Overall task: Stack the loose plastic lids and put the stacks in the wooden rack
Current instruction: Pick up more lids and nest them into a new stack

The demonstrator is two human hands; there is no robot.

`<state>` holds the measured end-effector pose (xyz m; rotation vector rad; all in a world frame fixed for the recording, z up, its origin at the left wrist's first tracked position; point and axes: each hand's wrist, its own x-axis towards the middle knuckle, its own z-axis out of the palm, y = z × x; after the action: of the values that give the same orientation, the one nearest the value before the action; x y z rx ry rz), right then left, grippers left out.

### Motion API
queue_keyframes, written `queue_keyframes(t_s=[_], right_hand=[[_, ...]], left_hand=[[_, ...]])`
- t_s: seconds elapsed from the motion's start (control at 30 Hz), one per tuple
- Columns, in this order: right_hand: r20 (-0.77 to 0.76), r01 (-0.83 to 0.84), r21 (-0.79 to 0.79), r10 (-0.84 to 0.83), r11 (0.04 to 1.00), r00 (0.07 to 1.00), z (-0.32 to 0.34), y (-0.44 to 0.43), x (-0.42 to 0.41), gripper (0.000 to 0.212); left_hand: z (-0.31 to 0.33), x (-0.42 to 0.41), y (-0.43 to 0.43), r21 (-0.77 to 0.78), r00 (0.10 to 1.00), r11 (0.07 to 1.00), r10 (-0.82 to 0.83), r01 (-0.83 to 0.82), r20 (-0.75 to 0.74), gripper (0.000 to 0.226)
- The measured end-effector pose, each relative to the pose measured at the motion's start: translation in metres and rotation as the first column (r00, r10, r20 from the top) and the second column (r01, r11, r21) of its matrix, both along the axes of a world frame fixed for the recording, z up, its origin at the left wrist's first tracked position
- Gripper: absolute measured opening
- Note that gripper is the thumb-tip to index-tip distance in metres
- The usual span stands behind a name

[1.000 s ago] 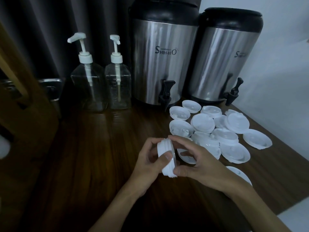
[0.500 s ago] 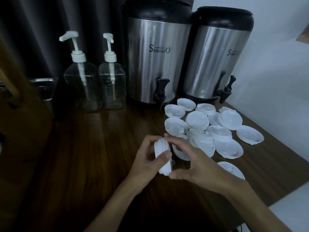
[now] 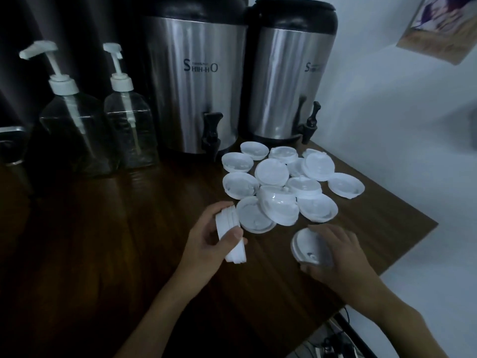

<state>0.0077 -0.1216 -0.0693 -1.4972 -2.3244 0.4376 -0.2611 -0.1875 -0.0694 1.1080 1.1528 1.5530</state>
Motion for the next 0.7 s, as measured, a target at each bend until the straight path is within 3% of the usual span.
queue_keyframes(t_s=[0.3, 0.53, 0.7], right_hand=[[0.054, -0.055, -0.039, 0.057, 0.998, 0.997, 0.008, -0.002, -0.016, 0.094], [-0.268, -0.164, -0.056, 0.143, 0.985, 0.953, 0.024, -0.012, -0.035, 0.081], [-0.577, -0.211, -0.142, 0.092, 0.967, 0.811, 0.035, -0.016, -0.059, 0.082]], left_hand=[[-0.002, -0.001, -0.001, 0.000, 1.000, 1.000, 0.012, -0.012, 0.002, 0.038], [0.001, 0.001, -0.002, -0.036, 0.997, 0.999, 0.036, -0.034, 0.075, 0.031], [0.001, -0.001, -0.002, -0.046, 0.990, 0.999, 0.028, -0.022, 0.136, 0.037]])
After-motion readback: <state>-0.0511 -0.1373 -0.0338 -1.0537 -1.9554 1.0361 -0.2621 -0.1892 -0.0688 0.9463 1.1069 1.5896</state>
